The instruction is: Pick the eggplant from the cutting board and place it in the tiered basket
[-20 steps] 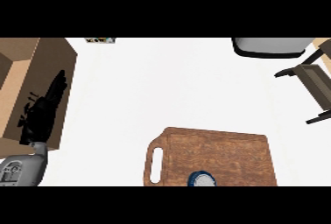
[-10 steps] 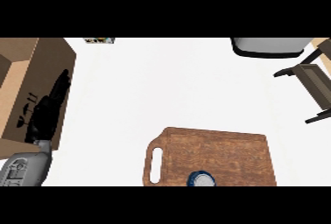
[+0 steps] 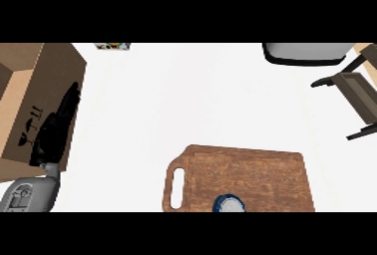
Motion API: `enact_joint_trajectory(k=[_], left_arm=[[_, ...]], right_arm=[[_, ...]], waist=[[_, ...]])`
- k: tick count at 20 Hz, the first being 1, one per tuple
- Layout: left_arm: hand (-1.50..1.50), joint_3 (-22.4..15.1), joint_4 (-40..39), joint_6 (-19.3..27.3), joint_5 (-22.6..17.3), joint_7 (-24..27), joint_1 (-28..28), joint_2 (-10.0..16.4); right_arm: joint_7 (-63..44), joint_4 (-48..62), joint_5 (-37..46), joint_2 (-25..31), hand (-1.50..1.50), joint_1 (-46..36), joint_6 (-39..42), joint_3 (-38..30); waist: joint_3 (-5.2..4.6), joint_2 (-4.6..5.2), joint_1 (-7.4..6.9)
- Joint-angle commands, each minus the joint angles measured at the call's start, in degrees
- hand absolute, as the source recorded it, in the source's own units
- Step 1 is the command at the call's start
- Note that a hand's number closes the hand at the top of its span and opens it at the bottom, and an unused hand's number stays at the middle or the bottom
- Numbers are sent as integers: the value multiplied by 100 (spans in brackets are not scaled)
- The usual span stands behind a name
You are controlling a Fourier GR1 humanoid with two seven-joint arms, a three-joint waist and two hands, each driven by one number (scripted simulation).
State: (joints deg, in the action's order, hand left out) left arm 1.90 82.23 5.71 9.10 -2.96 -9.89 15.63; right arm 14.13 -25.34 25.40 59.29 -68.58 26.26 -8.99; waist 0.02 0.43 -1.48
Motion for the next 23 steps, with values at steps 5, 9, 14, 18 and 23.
enact_joint_trajectory(k=[5,9,14,18,23], left_arm=[[0,31,-46,-61,20,73,-71,0],[0,-5,142,-29,52,-199,-108,-35],[0,6,229,-122,1,108,314,-19],[0,76,53,-110,-1,-198,-213,2],[0,44,223,-119,-30,-67,110,-57]], right_arm=[[-253,503,-236,623,-150,-604,-148,-619],[-686,922,-323,1228,-150,-753,475,-794],[-516,1351,-377,1931,-150,-311,1156,-933],[-12,1621,-489,2233,-150,30,1468,-1102],[658,1991,-722,2581,-150,546,1793,-1390]], waist=[[0,21,-43],[4,23,-55],[10,22,-38],[29,58,26],[52,55,35]])
